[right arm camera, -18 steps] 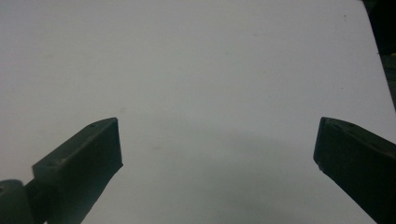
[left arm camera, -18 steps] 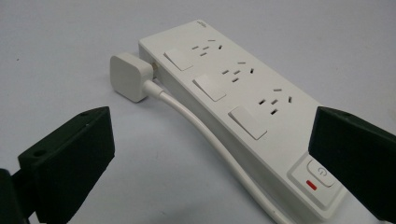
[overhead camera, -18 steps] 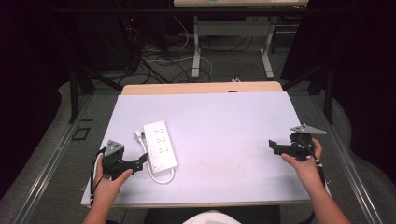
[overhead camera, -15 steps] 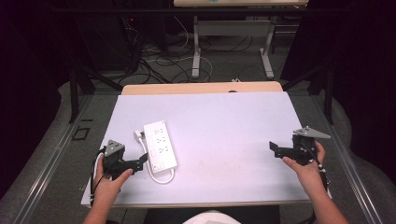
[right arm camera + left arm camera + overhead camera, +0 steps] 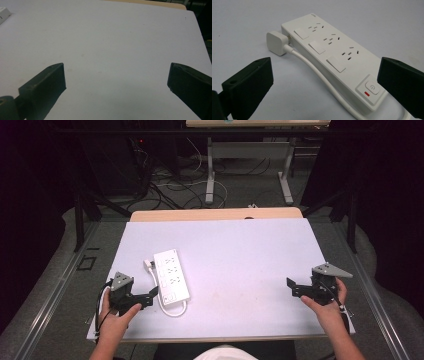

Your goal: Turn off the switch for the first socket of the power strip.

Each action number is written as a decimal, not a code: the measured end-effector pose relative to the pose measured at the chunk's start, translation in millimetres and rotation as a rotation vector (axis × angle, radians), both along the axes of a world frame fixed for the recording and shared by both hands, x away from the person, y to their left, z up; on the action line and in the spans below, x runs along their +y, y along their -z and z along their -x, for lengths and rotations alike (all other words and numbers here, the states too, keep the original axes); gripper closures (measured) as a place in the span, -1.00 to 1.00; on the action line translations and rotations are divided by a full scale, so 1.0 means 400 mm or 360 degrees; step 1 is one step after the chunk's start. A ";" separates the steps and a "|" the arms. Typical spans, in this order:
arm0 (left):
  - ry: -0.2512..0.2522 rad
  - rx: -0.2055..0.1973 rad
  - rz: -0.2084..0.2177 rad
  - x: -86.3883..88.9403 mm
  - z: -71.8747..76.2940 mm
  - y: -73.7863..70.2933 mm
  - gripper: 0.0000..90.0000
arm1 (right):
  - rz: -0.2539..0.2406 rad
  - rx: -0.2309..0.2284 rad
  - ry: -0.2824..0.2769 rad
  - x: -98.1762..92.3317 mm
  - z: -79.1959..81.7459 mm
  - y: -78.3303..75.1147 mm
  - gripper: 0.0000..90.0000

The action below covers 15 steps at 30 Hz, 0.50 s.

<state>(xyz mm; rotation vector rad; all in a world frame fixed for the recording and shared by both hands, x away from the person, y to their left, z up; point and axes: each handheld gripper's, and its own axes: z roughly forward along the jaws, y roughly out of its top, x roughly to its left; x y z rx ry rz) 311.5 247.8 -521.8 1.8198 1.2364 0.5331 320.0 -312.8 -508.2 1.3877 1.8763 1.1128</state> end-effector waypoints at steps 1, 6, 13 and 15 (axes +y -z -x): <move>-0.0003 -0.0006 0.0002 0.001 0.002 -0.001 -1.00 | 0.0003 -0.0002 -0.0002 0.002 0.000 0.000 -0.98; -0.0012 -0.0001 0.0025 0.006 0.006 -0.009 -1.00 | 0.0009 -0.0014 -0.0026 0.013 -0.004 0.000 -0.98; 0.0000 -0.0017 0.0032 0.000 0.009 -0.037 -1.00 | 0.0023 -0.0022 -0.0027 0.014 -0.006 0.000 -0.97; 0.0012 -0.0035 0.0022 -0.005 0.009 -0.048 -1.00 | 0.0012 -0.0019 -0.0029 0.013 -0.006 0.001 -0.97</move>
